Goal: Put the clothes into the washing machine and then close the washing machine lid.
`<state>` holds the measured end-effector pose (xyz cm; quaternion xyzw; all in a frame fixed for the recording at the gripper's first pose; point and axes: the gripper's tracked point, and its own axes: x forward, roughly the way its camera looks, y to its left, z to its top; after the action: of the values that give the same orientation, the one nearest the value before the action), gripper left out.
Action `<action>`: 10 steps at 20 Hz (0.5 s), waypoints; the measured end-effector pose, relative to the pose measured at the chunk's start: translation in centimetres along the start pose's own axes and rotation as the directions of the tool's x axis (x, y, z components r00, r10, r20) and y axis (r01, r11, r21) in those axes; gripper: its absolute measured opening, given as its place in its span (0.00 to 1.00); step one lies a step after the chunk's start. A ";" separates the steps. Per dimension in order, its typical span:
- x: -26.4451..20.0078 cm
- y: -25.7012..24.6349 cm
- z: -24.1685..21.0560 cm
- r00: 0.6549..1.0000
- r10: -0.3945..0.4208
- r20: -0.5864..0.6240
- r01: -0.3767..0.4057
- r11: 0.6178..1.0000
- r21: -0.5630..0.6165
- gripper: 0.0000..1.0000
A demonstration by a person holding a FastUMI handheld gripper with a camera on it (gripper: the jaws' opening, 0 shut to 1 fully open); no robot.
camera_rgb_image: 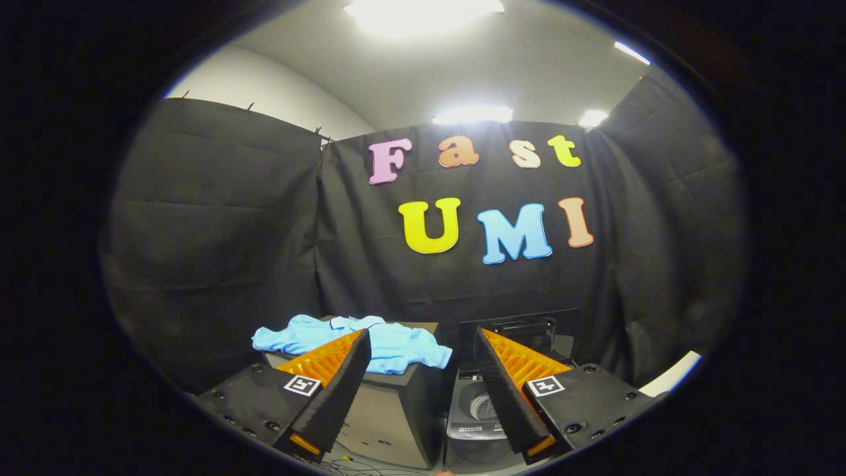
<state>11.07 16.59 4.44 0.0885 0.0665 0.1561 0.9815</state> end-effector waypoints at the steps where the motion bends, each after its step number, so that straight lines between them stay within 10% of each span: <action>1: 0.8 0.2 0.0 1.000 0.007 -0.007 -0.007 1.000 -0.001 0.97; 10: 7.2 3.9 0.5 0.994 0.100 -0.054 -0.101 0.995 -0.010 0.97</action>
<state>16.83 22.45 4.97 0.0813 0.0871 0.2080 0.9709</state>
